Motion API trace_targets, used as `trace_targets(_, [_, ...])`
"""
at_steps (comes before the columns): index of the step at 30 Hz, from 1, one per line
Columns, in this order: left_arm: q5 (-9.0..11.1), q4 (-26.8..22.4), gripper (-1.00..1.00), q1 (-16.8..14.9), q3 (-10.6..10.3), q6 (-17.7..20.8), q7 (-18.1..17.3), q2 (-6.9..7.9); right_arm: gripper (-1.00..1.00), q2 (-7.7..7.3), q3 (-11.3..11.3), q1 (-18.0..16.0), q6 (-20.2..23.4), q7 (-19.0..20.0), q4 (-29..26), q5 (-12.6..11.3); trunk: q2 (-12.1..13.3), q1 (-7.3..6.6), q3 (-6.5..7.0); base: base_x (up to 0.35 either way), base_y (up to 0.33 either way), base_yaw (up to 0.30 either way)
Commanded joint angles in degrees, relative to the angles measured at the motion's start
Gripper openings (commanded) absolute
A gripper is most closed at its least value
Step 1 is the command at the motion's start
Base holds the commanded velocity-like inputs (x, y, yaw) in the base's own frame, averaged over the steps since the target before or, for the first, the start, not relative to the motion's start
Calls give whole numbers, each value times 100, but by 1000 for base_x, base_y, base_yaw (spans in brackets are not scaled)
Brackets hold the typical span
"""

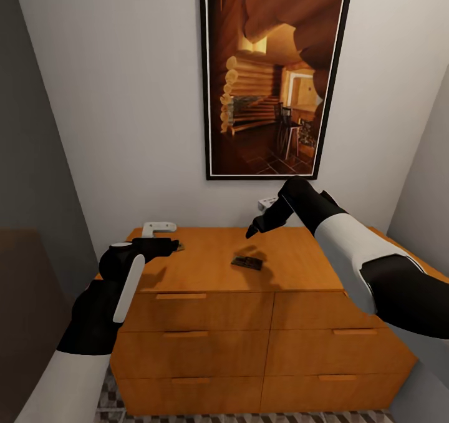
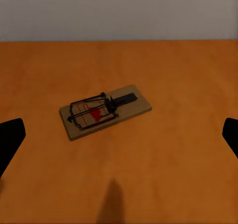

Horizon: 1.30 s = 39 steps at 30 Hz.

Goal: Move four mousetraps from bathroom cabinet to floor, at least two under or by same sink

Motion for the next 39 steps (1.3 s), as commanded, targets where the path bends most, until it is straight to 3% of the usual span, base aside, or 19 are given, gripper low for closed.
trace_targets(1, [59, -5, 100, -5, -4, 21, 59, 0, 100, 2, 13, -4, 8, 56, -1, 58, -4, 0, -7, 9, 0, 0])
trace_targets(18, [65, -2, 100, -5, -4, 12, 57, 0, 100, 109, -26, -4, 8, 76, 363, 4, -4, 0, -7, 1, 0, 0])
trace_targets(39, [71, -3, 100, -5, -3, 17, 58, 0, 100, 38, -40, -4, 8, 434, 562, -22, -4, 0, -7, 0, 0, 0])
